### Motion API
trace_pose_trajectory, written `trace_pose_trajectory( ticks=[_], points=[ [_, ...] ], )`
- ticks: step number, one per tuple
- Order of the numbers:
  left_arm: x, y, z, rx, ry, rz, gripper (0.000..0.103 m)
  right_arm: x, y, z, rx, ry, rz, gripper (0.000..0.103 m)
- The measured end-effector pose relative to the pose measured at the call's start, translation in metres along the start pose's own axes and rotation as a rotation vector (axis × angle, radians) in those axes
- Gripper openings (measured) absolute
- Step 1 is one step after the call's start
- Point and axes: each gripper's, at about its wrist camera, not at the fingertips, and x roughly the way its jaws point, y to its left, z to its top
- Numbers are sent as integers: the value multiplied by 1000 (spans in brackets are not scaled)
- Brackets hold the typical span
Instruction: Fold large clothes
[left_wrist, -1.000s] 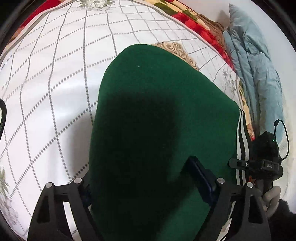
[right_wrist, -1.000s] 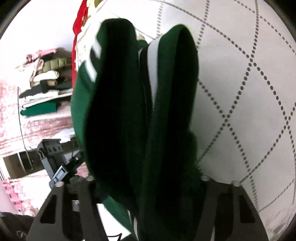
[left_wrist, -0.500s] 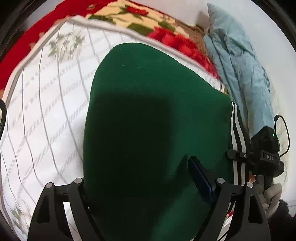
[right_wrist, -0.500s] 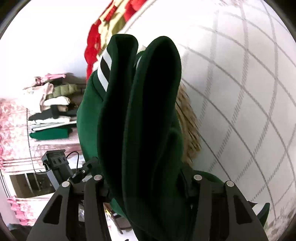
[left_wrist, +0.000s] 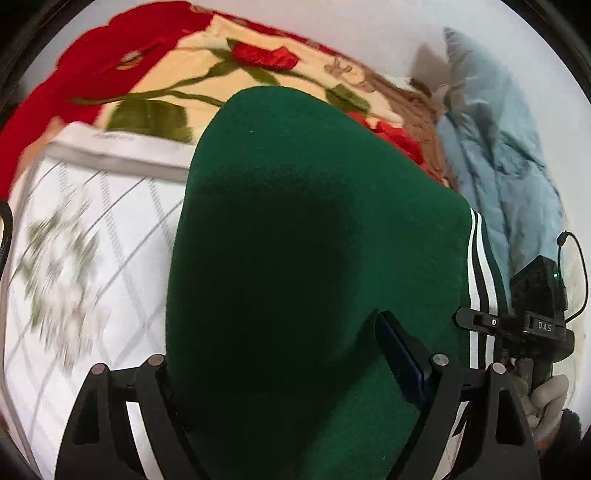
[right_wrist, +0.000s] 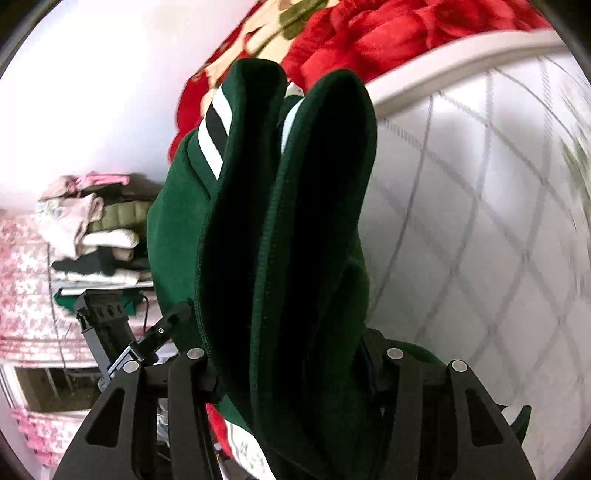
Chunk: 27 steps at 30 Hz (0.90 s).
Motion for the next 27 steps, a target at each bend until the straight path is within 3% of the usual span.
trace_pose_trajectory(
  ticks=[3,6,11,12,16,20,22,27],
  points=[
    [42,12,28,-6,53,15,84,28,-13,49,23,13,-54,54],
    [71,23,35,2,97,55,88,44,-31,77,57,29,-102,55],
    [75,23,28,15,114,57,91,44,-45,82,31,36,-204,75],
    [73,20,30,17,113,70,91,40,-49,76,21,32,-247,82],
    [60,13,27,50,78,172,91,34,-14,64,-69,-11,-461,86],
    [41,-1,6,113,27,336,94,29,21,35,-189,-71,-707,99],
    [26,-13,-11,143,-19,411,96,28,35,18,-224,-95,-789,101],
    [-18,-42,-55,156,-89,478,99,12,51,-46,-265,-133,-892,103]
  ],
)
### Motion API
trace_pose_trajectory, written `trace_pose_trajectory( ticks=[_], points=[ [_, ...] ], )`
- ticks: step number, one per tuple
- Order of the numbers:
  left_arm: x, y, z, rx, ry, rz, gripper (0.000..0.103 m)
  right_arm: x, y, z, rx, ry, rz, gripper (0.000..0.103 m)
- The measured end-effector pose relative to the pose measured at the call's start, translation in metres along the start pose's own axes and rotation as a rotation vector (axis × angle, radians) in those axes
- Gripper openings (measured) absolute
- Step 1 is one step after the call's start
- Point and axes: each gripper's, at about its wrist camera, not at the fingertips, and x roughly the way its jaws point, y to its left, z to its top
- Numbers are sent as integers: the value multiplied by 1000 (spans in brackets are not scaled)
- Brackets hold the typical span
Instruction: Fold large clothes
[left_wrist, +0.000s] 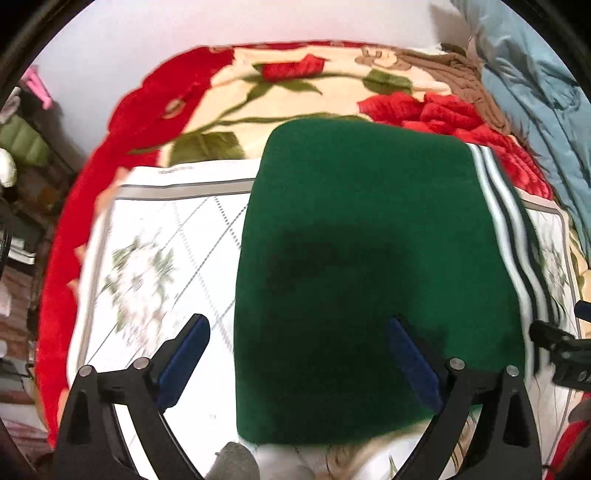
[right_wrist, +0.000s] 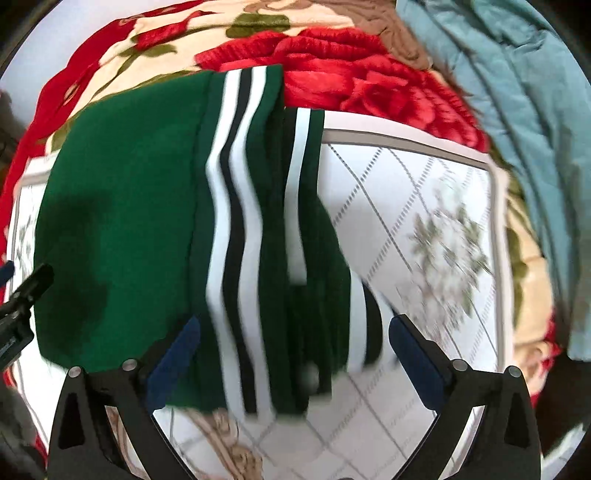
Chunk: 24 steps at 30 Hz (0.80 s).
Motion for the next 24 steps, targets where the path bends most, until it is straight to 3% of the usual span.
trace_pose_trajectory(
  ticks=[5,10,24],
  points=[
    [-68,-2,-22,-27,-45,13,99,-55,-12,-52,28,-59,-20,103],
    [-142,-9,-29,-34,-103,15,99,-140,-23,-90,40,-154,-53,103],
    [-383,-12,-87,-61,-266,-16,99,-417,-42,-219,12,-392,-88,103]
  ],
)
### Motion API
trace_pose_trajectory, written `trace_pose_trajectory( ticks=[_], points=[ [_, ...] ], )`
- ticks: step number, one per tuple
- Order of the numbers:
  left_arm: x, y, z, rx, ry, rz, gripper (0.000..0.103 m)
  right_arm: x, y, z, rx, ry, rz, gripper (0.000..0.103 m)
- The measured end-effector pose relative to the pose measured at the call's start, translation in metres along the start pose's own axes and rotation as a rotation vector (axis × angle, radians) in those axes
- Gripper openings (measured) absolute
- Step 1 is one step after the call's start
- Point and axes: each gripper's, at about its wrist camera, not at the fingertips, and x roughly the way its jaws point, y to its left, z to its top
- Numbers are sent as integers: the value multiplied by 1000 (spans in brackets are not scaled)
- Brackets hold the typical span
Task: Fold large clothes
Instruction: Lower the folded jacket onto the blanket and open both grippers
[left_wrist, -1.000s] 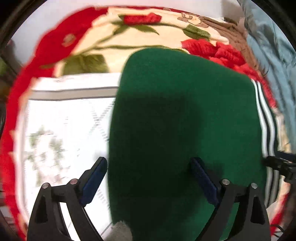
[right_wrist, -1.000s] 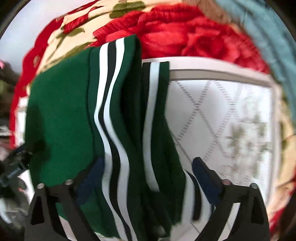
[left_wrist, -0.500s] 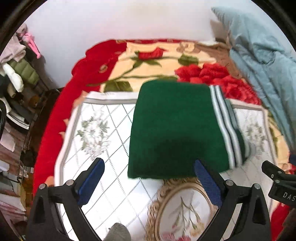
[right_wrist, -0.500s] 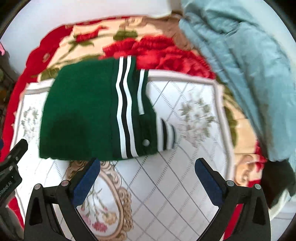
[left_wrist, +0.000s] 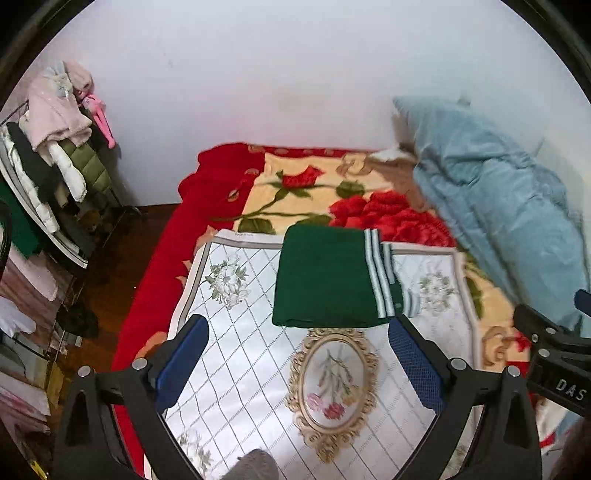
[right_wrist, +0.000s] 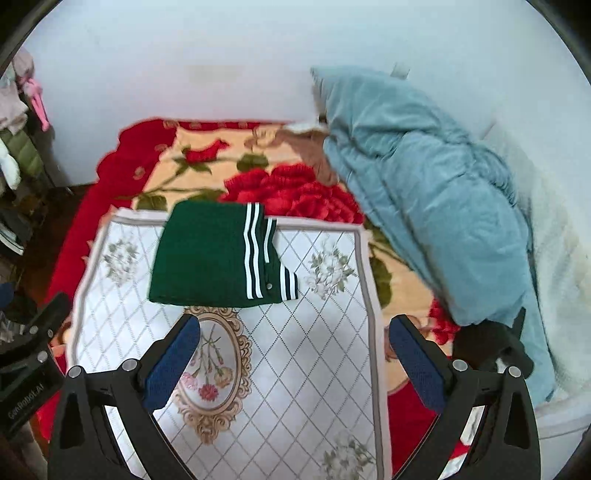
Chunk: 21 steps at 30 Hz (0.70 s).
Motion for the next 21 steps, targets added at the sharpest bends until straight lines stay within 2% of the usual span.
trace_pose_trajectory(
  ticks=[6,13,21],
  points=[
    [-84,2,-7,-7,-68,10,99,-108,-16,-18,-10,-109,-18,103],
    [-146,2,-18,-25,-118,24,99,-197,-28,-42,-14,-190,-7,103],
    [-184,-3,-26,-45,-58,23,99,-259,-44,-51,1,-180,15,103]
  ],
)
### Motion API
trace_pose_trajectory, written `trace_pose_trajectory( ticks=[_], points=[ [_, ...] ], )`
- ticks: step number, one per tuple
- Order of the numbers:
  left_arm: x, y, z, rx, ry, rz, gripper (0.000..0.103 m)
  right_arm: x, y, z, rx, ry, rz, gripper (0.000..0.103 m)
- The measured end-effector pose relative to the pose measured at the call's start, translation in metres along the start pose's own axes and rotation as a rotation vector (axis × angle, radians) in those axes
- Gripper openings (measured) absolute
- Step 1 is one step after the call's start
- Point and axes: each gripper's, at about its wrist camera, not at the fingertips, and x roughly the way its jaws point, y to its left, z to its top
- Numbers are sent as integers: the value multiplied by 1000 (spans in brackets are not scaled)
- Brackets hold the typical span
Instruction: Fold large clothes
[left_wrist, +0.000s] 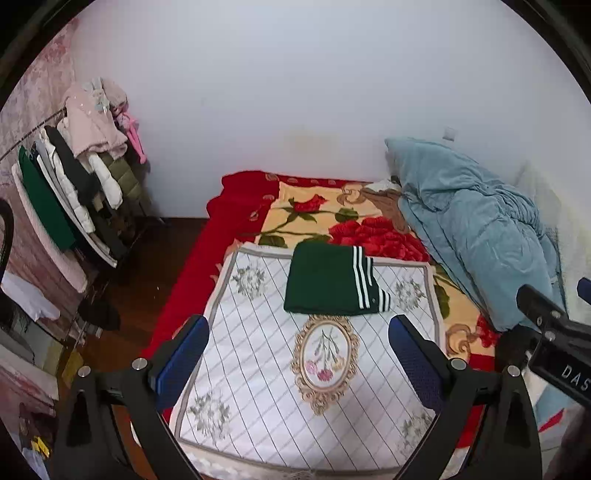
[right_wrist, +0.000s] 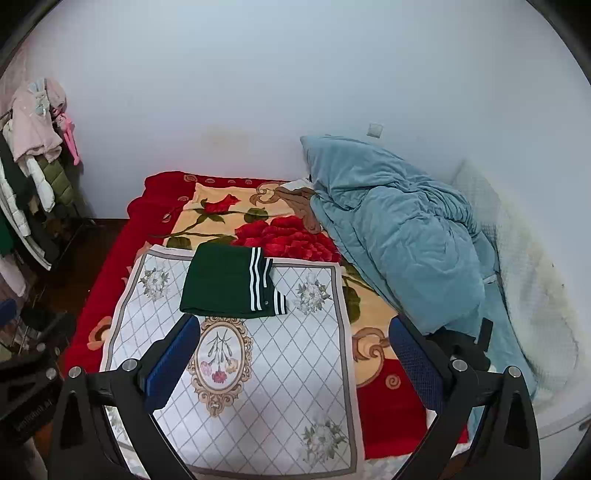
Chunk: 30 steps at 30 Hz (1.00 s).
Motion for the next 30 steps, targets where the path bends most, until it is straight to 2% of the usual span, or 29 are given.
trace_pose_trajectory(
  ticks=[14,30],
  points=[
    [-41,-1,0,-22,-21,16,99,-51,-12,3,-9,2,23,103],
    [-53,-3,-3,-26,-30,8,99,-58,-18,7,-32,3,34,103]
  ],
)
